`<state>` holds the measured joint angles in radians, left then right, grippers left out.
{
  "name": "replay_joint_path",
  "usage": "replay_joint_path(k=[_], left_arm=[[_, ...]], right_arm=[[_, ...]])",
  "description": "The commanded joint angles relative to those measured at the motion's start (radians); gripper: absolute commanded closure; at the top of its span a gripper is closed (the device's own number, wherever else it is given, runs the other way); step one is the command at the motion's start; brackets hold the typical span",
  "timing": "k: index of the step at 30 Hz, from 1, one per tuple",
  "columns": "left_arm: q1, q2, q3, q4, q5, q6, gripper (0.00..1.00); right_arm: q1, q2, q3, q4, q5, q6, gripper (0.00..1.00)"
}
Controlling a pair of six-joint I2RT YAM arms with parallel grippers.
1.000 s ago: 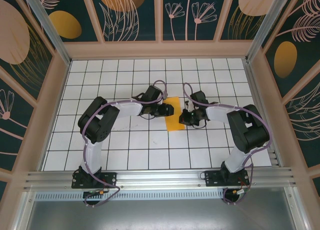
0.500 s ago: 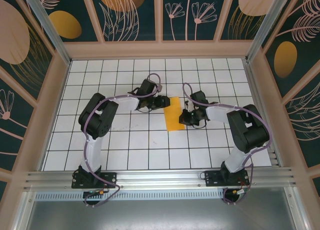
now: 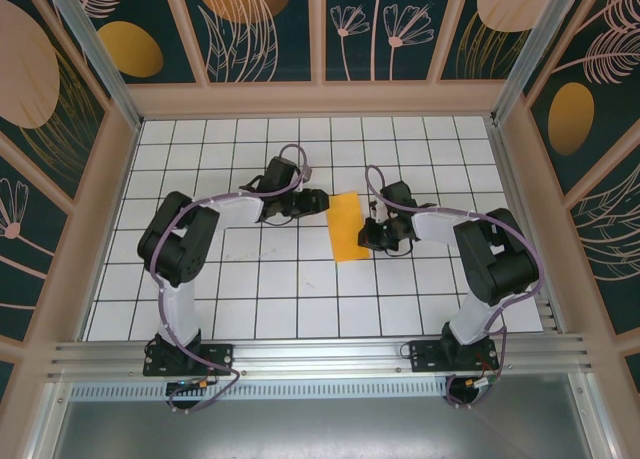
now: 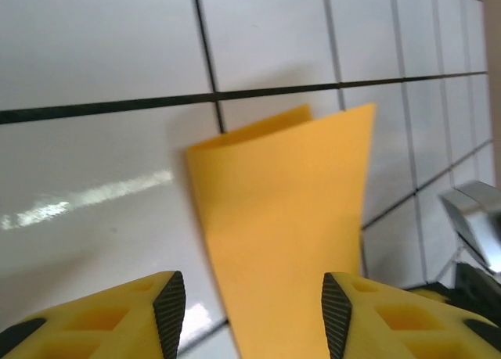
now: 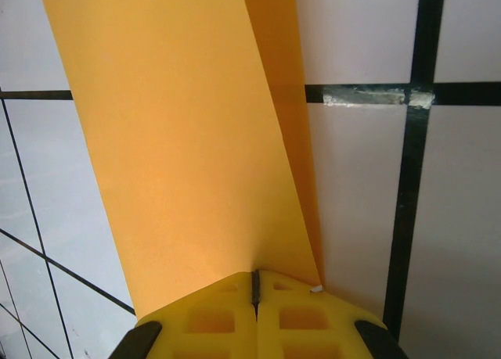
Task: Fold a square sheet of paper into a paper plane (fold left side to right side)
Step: First fold the square sheet of paper in half at the center of the table.
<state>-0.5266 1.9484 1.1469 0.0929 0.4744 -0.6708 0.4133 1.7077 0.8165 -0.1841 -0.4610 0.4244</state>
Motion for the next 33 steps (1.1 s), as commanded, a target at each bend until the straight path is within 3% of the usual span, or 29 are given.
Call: replay_joint_path(k=[1, 6, 13, 33], left_arm=[[-0.024, -0.01, -0.009, 0.065, 0.078, 0.007, 0.48], [-0.069, 0.086, 0.083, 0.045, 0.09, 0.013, 0.48], [-0.073, 0.178, 0.194, -0.025, 0.002, 0.039, 0.48], [0.038, 0.306, 0.304, -0.122, -0.107, 0.081, 0.48]], right_arm=[[-0.005, 0.07, -0.028, -0.093, 0.153, -0.015, 0.96], [-0.005, 0.073, -0.023, -0.102, 0.155, -0.015, 0.96], [-0.003, 0.071, -0.018, -0.11, 0.156, -0.016, 0.96], [-0.001, 0.064, -0.034, -0.108, 0.154, -0.015, 0.96]])
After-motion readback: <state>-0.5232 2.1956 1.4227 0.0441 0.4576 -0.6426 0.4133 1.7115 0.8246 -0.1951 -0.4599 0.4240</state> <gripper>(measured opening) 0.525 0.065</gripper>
